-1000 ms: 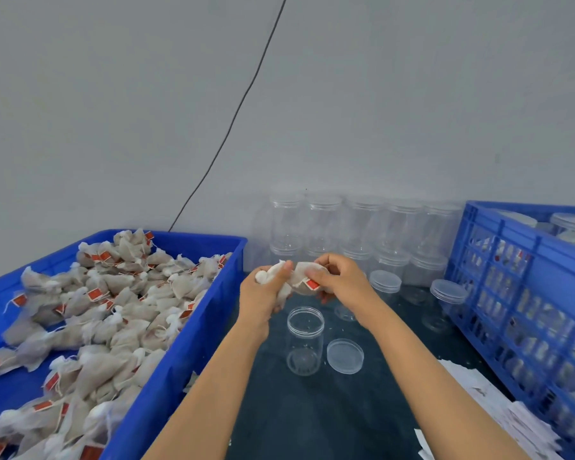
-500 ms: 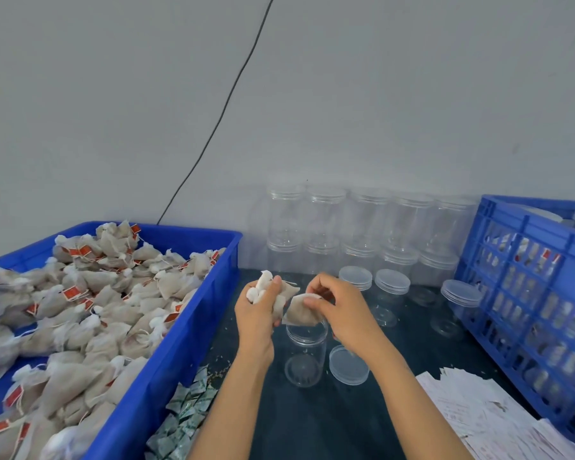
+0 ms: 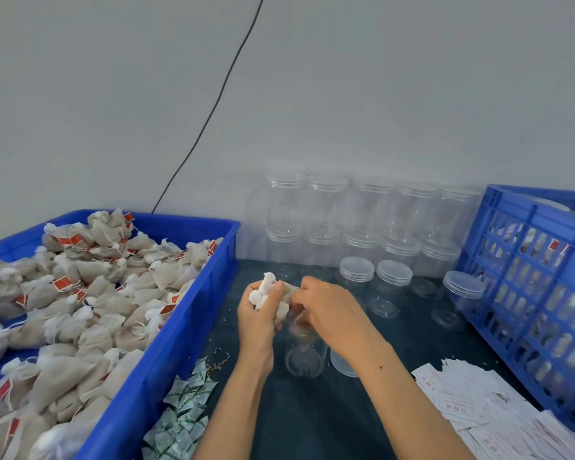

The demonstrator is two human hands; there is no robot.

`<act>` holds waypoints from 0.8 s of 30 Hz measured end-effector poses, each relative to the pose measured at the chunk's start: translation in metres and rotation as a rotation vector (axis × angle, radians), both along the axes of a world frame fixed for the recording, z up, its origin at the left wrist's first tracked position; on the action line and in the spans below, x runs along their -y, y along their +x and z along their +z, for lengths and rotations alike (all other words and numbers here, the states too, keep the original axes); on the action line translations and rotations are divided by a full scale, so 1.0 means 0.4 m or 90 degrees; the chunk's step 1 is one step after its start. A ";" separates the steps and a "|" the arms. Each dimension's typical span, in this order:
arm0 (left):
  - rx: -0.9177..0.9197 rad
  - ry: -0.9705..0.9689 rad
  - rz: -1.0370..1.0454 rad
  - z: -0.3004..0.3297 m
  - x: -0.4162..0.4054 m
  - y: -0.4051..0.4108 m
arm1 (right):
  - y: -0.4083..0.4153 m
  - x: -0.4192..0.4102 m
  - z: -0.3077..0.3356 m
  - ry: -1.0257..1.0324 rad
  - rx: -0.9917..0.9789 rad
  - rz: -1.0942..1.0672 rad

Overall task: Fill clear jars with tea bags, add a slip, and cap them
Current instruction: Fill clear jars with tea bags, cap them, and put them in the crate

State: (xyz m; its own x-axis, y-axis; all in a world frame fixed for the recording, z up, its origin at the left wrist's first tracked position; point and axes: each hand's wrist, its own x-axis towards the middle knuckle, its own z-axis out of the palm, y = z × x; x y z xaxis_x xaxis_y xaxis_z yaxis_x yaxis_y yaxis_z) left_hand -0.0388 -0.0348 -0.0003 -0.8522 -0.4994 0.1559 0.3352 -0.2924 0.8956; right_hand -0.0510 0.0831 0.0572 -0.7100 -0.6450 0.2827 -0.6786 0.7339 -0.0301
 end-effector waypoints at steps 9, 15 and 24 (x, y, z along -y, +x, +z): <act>0.003 -0.032 -0.011 0.021 0.004 0.010 | -0.005 -0.026 0.028 -0.093 -0.011 -0.033; 0.039 -0.131 -0.057 0.052 0.017 0.017 | -0.007 -0.031 0.015 0.002 0.146 -0.059; 0.052 -0.247 -0.147 0.094 0.050 0.034 | -0.012 -0.042 0.008 -0.574 0.281 -0.047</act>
